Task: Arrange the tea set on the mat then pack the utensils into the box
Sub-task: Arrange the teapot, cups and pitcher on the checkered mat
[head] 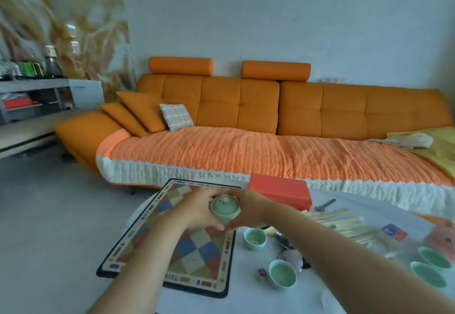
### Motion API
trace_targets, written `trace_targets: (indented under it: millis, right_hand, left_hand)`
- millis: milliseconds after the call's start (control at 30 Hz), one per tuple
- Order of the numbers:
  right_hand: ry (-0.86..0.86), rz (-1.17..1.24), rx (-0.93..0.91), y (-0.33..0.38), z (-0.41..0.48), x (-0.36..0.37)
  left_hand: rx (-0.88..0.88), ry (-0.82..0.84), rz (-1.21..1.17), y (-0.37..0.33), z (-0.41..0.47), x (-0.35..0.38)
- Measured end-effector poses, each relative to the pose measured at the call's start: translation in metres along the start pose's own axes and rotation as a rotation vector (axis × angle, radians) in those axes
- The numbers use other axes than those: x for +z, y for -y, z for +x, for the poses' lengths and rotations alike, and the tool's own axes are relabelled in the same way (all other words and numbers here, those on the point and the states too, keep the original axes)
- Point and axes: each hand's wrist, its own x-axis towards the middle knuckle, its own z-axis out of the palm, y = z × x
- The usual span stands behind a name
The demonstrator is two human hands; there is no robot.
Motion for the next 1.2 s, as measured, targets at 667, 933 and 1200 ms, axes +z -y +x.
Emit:
trace_targets:
  millis: [667, 933, 1200]
  right_hand:
    - [0.017, -0.141, -0.052, 0.0, 0.082, 0.088]
    - [-0.075, -0.179, 0.001, 0.017, 0.112, 0.099]
    - [-0.035, -0.198, 0.063, 0.033, 0.19, 0.094]
  left_hand:
    - [-0.235, -0.032, 0.0, 0.125, 0.01, 0.016]
    - [-0.336, 0.042, 0.239, 0.147, 0.009, 0.014]
    - [-0.337, 0.071, 0.2, 0.158, 0.015, 0.009]
